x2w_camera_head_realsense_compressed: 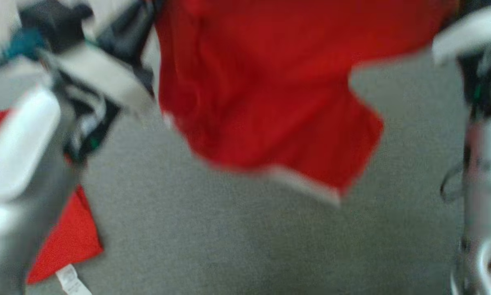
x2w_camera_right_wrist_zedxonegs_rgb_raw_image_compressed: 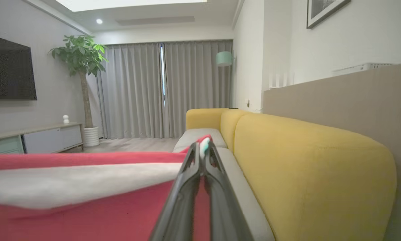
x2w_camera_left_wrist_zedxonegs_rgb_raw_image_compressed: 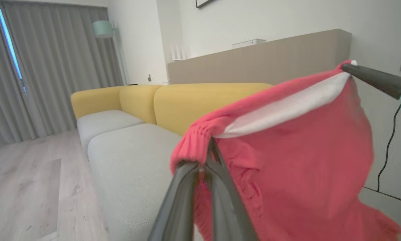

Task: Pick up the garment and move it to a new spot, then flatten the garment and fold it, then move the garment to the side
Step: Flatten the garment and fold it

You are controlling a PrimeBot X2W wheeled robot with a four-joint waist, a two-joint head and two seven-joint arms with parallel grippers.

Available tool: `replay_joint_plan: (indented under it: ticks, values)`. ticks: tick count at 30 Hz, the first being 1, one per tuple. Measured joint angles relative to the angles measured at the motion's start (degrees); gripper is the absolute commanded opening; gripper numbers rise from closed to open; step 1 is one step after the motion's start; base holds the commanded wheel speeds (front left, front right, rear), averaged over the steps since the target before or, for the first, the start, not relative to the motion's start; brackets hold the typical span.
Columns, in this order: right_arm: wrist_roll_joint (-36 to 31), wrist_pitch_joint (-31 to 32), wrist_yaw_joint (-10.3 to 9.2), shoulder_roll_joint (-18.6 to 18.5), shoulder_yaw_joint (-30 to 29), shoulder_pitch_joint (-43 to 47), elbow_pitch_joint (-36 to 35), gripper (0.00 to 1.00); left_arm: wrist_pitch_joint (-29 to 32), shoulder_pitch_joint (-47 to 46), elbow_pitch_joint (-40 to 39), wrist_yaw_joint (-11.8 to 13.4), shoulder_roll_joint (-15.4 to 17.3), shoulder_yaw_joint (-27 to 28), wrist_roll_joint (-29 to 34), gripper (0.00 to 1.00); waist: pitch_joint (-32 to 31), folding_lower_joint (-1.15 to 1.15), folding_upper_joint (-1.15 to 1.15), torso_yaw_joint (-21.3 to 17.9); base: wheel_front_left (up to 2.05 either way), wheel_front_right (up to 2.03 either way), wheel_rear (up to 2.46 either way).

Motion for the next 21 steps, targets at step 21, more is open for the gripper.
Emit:
replay_joint_plan:
  ticks: [21]
  values:
    - [-3.19, -21.53, 0.0, -4.9, 2.57, -21.95, 50.41, 0.0, -17.26, -18.54, 32.96, -5.46, -9.29, -14.97, -2.41, 0.0, 16.47, -0.01, 0.0, 0.1, 0.0, 0.0, 0.0]
